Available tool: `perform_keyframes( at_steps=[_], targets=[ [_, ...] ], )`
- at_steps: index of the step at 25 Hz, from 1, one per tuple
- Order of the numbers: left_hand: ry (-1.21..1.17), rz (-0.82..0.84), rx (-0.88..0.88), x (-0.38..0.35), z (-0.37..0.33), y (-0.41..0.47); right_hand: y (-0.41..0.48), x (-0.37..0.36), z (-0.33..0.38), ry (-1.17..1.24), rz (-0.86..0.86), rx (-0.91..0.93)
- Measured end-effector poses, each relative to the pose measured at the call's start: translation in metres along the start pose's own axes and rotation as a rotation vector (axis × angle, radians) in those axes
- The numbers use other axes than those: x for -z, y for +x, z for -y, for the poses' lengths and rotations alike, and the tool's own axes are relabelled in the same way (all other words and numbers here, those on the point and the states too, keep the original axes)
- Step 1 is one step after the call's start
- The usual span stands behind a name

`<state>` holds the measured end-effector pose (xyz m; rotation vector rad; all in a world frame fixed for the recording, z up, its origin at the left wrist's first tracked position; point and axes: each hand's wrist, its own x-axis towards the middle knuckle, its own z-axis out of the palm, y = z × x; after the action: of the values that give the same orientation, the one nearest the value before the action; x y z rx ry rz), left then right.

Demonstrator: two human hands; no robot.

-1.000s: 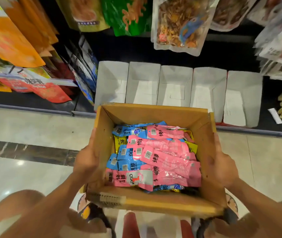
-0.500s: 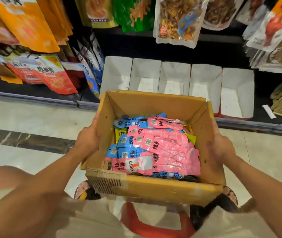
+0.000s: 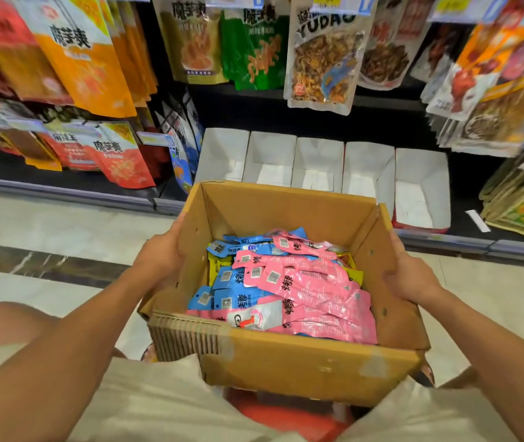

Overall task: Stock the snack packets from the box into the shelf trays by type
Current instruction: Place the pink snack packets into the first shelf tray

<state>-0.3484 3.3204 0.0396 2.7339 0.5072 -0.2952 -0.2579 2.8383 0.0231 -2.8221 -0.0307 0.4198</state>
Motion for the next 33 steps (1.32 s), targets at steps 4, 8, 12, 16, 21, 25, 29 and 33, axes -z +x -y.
perform_keyframes(
  at_steps=[4,8,12,16,21,25,29,33],
  targets=[
    [-0.001,0.021,-0.008,0.001,0.004,0.001,-0.013,0.010,-0.002,0.031,0.031,0.043],
    [0.039,0.092,-0.006,-0.016,0.009,0.012,-0.010,-0.001,-0.011,0.013,0.097,0.023],
    [0.049,0.159,0.019,-0.042,0.011,0.023,0.004,-0.024,-0.020,-0.026,0.180,-0.011],
    [0.051,0.190,0.015,-0.062,0.012,0.037,0.020,-0.046,-0.026,0.011,0.205,-0.016],
    [0.111,0.207,0.042,-0.072,0.013,0.061,0.046,-0.060,-0.031,-0.028,0.253,-0.085],
    [0.104,0.172,0.039,-0.074,0.012,0.076,0.059,-0.066,-0.033,0.006,0.213,-0.098],
    [0.095,0.144,0.062,-0.081,0.010,0.086,0.067,-0.075,-0.037,0.003,0.152,-0.099],
    [0.068,0.124,0.050,-0.089,0.011,0.100,0.084,-0.074,-0.039,0.005,0.143,-0.098]
  ],
)
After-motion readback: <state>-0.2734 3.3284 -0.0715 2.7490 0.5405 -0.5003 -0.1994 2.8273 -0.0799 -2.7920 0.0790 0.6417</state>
